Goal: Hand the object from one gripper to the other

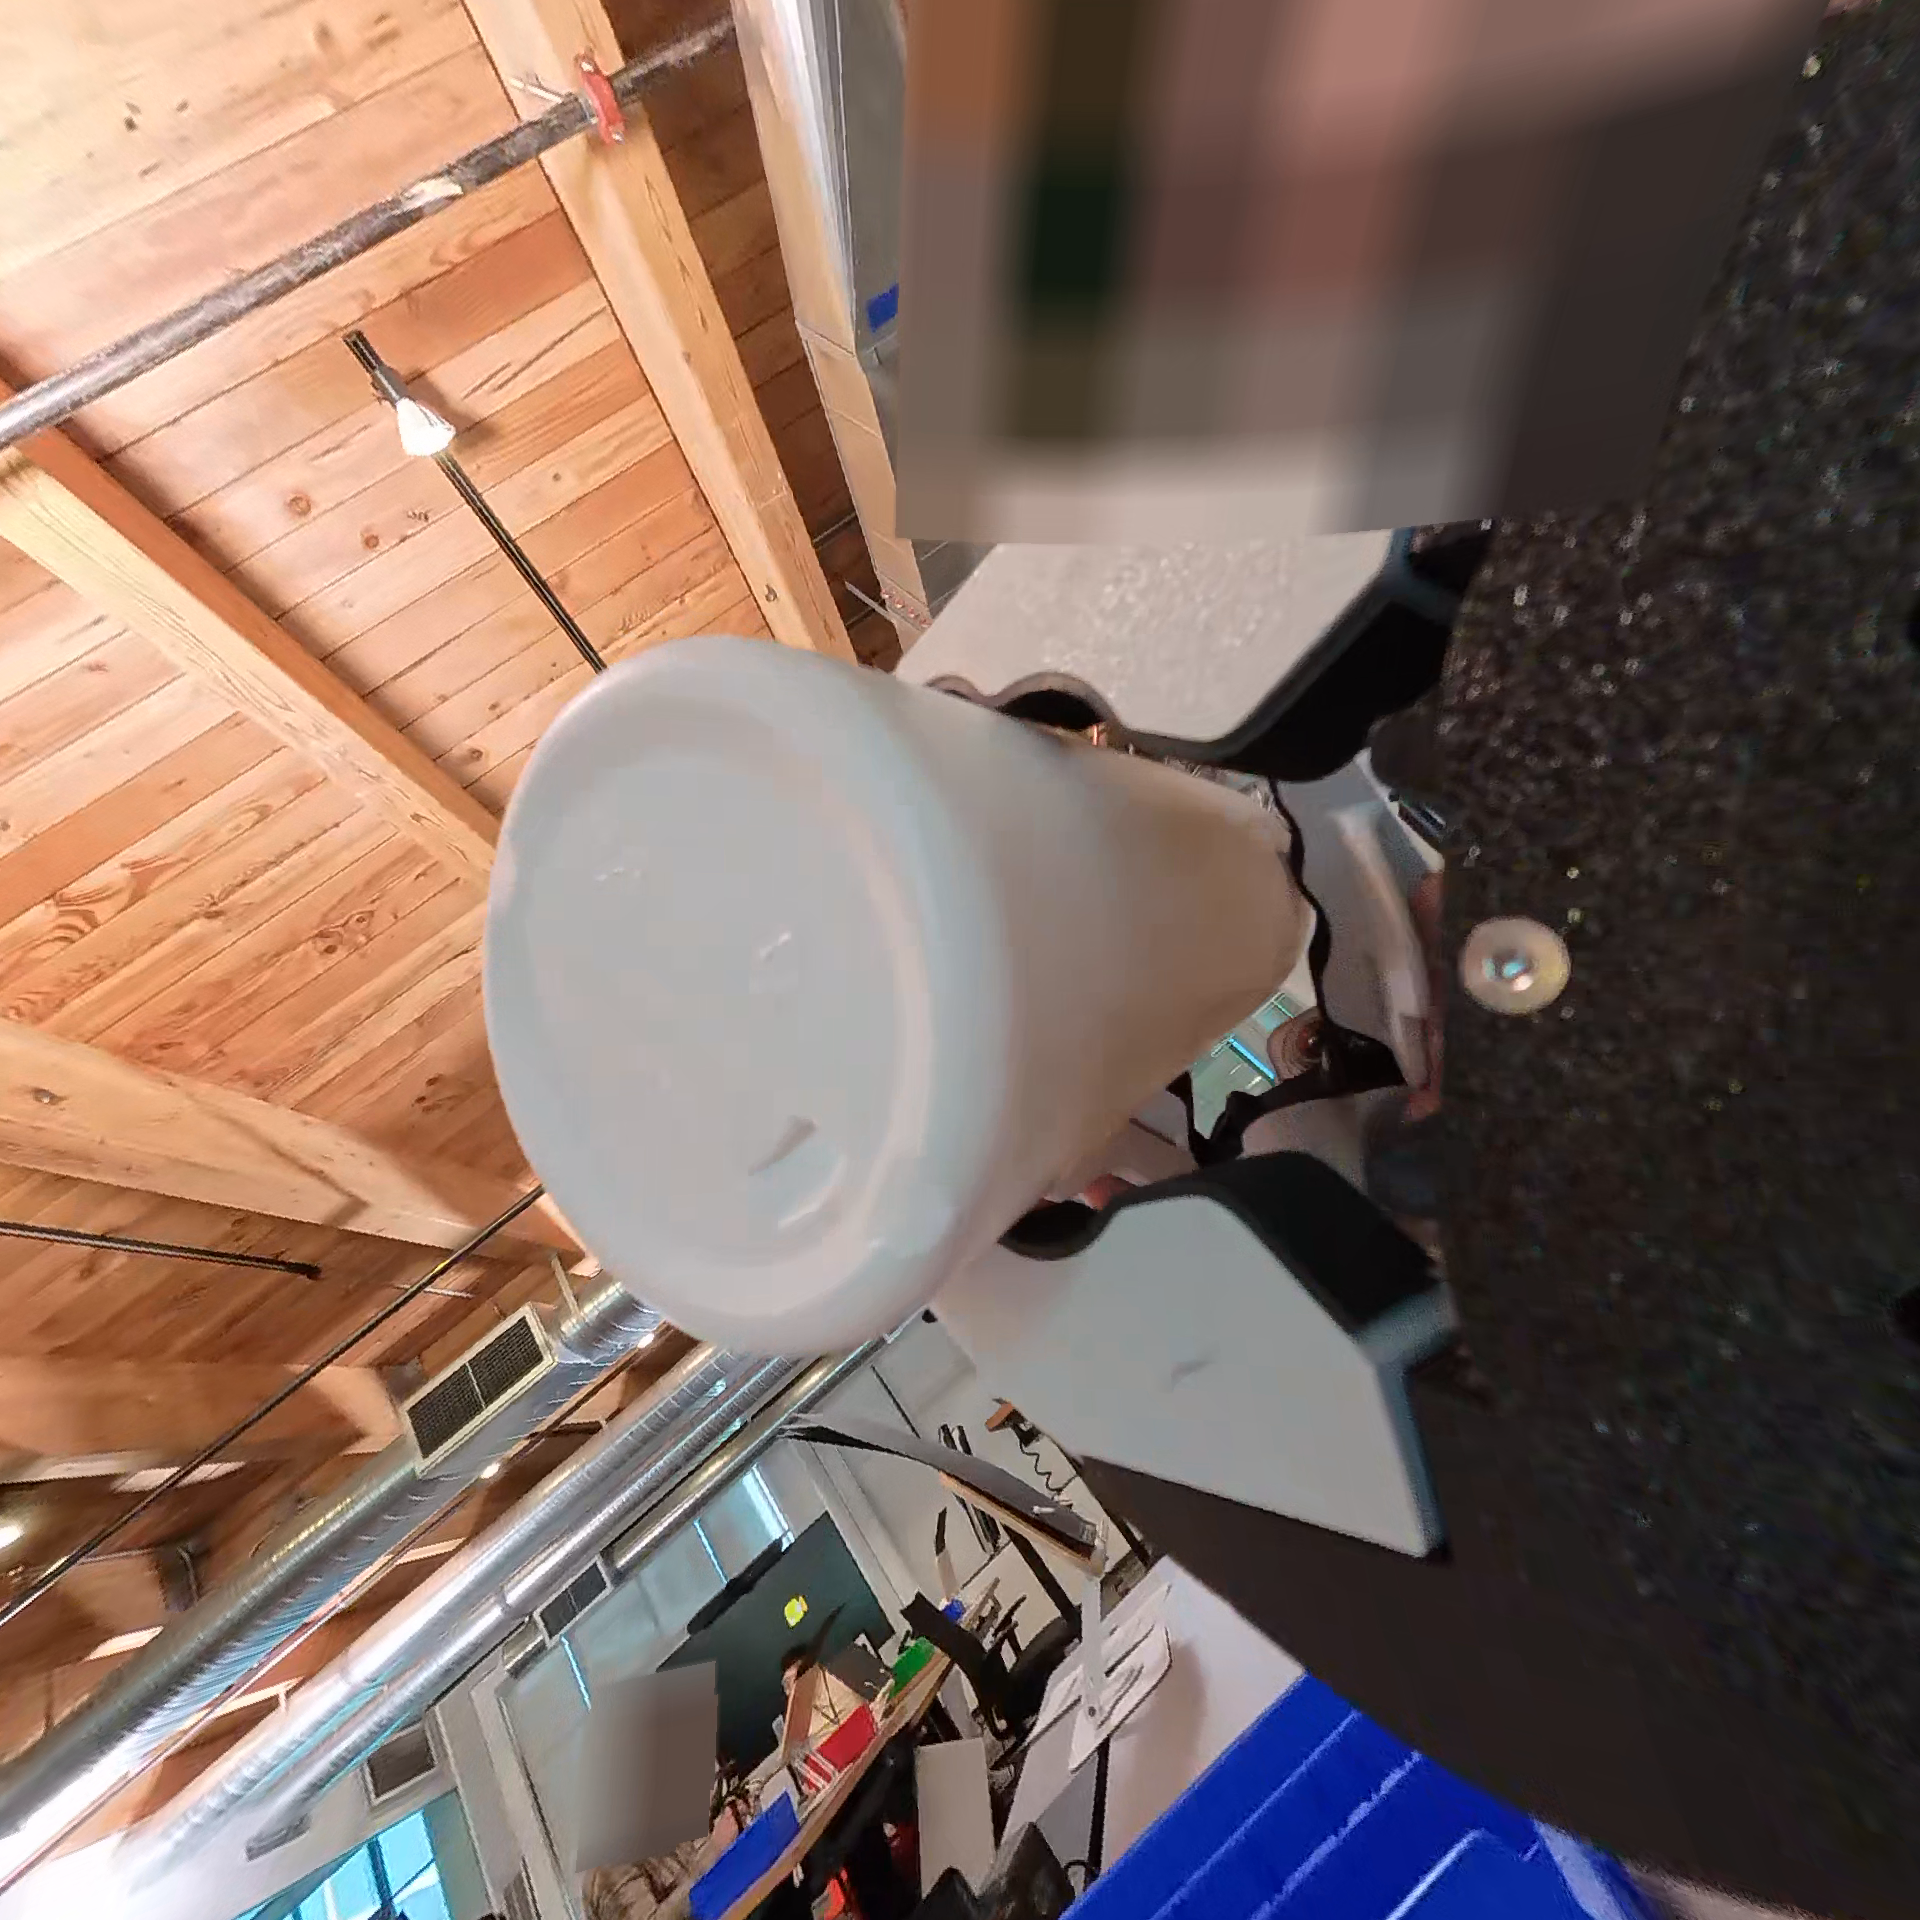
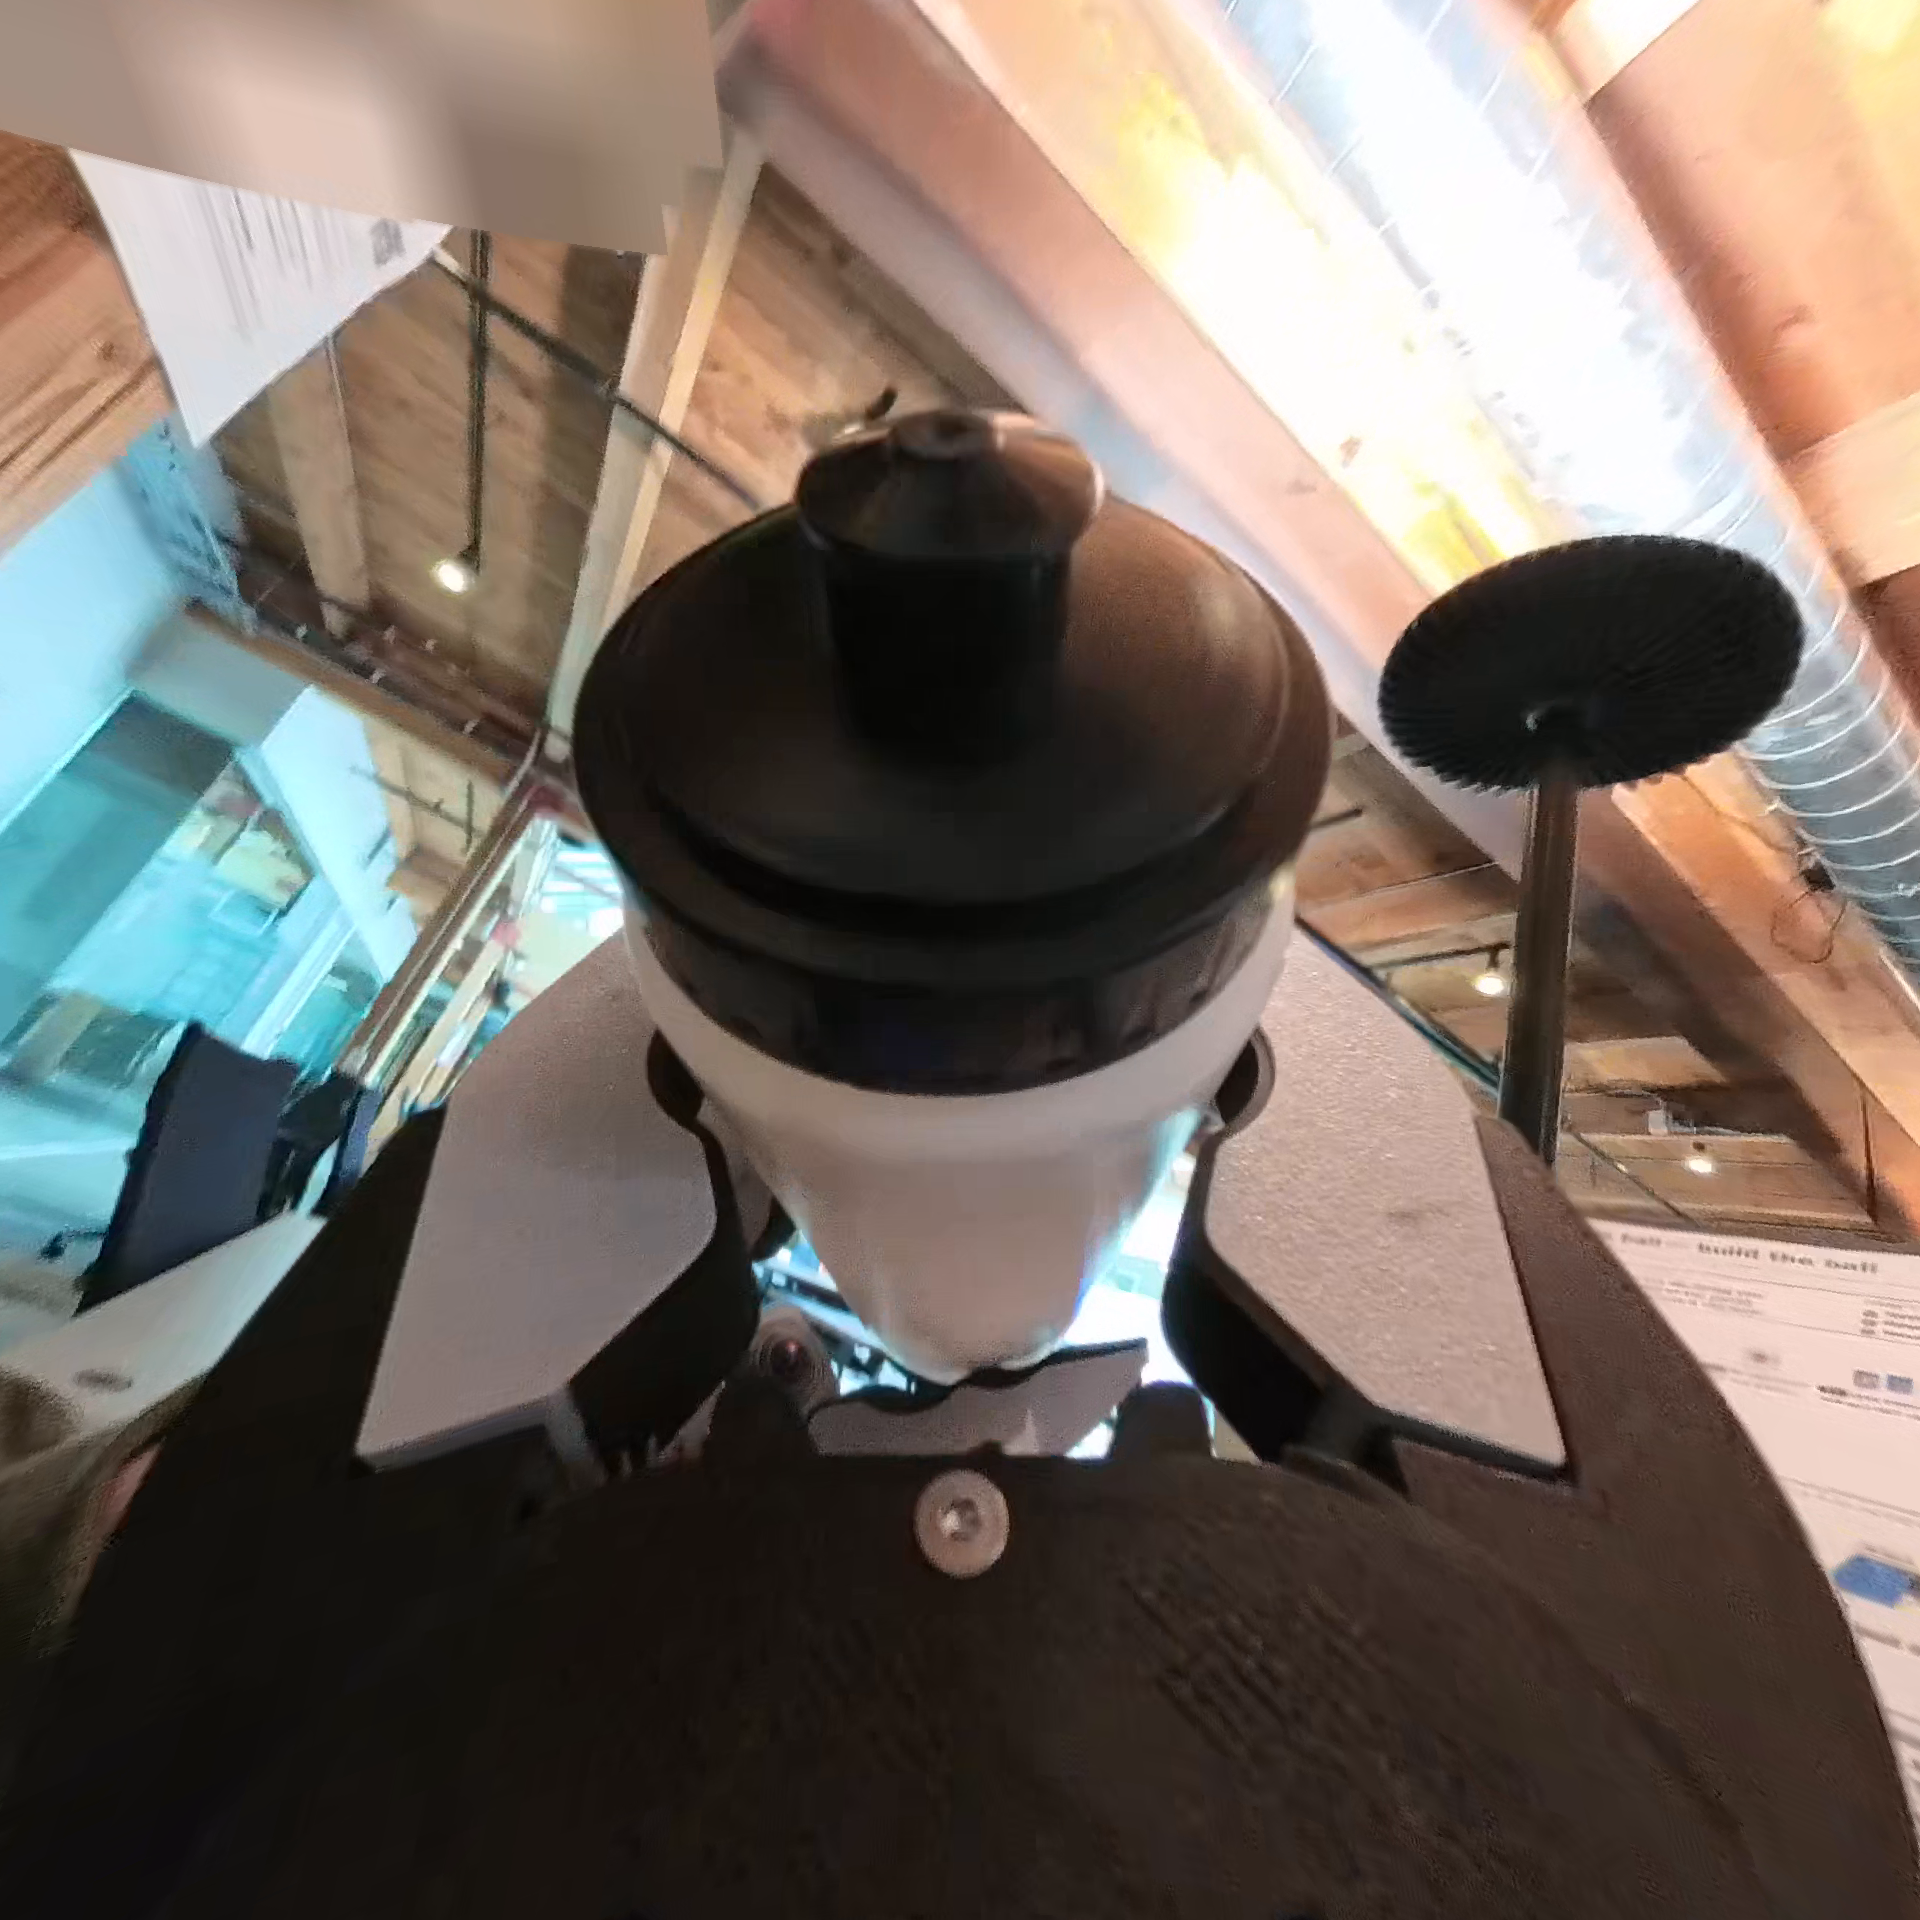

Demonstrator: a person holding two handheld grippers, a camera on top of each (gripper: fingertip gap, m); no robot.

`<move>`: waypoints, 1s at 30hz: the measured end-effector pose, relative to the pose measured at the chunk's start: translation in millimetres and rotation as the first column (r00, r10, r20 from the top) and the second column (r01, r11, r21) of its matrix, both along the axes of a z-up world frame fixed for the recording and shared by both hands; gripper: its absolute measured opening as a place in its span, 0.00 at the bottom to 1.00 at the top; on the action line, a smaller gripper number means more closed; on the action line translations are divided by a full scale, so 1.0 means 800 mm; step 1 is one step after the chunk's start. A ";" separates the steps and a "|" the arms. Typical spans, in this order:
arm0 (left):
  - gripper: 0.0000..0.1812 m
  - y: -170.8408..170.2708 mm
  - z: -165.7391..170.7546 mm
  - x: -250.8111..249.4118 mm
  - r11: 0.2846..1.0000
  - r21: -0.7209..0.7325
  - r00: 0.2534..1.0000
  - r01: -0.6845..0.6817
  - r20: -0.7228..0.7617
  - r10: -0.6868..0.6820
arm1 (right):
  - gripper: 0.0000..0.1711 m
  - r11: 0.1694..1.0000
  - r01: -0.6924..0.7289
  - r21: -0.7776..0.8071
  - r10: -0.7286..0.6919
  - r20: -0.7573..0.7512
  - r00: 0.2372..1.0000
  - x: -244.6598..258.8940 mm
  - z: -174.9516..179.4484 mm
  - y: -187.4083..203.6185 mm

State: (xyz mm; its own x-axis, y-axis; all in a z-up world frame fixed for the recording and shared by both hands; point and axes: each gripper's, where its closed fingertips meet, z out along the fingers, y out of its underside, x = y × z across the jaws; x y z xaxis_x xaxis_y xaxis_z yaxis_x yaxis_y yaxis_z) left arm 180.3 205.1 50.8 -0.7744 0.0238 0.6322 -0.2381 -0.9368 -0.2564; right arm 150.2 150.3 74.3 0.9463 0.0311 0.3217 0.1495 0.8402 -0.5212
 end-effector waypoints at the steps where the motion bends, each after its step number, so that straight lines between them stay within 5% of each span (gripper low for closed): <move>1: 0.50 -0.002 0.001 0.000 1.000 -0.006 1.000 0.008 -0.001 -0.008 | 0.58 1.000 -0.006 0.016 0.006 -0.009 1.000 0.000 0.003 -0.002; 6: 0.50 -0.020 -0.014 0.004 0.978 0.076 0.981 0.194 -0.010 -0.194 | 0.57 0.995 0.067 -0.080 -0.073 -0.075 0.995 0.028 0.020 -0.016; 10: 0.51 -0.017 -0.045 0.016 0.886 0.461 0.999 0.050 -0.027 -0.042 | 0.57 0.968 0.196 -0.160 -0.216 -0.122 0.969 0.070 0.035 -0.057; 12: 0.53 0.009 -0.068 0.036 0.655 0.723 0.960 -0.219 0.038 0.279 | 0.57 0.941 0.213 -0.263 -0.245 -0.097 0.965 0.080 0.025 -0.057; 14: 0.56 0.033 -0.063 0.039 0.306 0.830 0.814 -0.467 0.269 0.515 | 0.57 0.906 0.239 -0.348 -0.285 -0.086 0.955 0.090 0.011 -0.045; 16: 0.53 0.017 -0.052 0.027 0.008 0.804 0.701 -0.594 0.513 0.495 | 0.57 0.877 0.252 -0.408 -0.312 -0.085 0.946 0.095 -0.001 -0.026; 19: 0.56 -0.014 -0.086 0.038 -0.273 0.825 0.736 -0.495 0.565 0.374 | 0.57 0.859 0.108 -0.500 -0.221 -0.173 0.960 0.083 -0.018 0.013; 24: 0.51 -0.022 -0.120 0.060 -0.436 0.804 0.729 -0.405 0.571 0.377 | 0.57 0.734 -0.070 -0.676 -0.167 -0.279 0.946 0.063 -0.065 0.074; 30: 0.50 -0.018 -0.152 0.074 -0.323 0.898 0.816 -0.299 0.416 0.402 | 0.57 0.661 -0.083 -0.746 -0.264 -0.334 0.905 0.088 -0.095 0.085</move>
State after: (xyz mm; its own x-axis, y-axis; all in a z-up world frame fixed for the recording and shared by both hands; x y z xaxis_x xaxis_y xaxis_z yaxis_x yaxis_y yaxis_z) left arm 239.4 190.5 -71.0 -0.3257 -0.8606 -0.3915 -0.0416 0.4267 -0.9034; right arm 220.9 218.4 -1.7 0.9880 -0.0031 -0.1543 -0.1521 0.1493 -0.9770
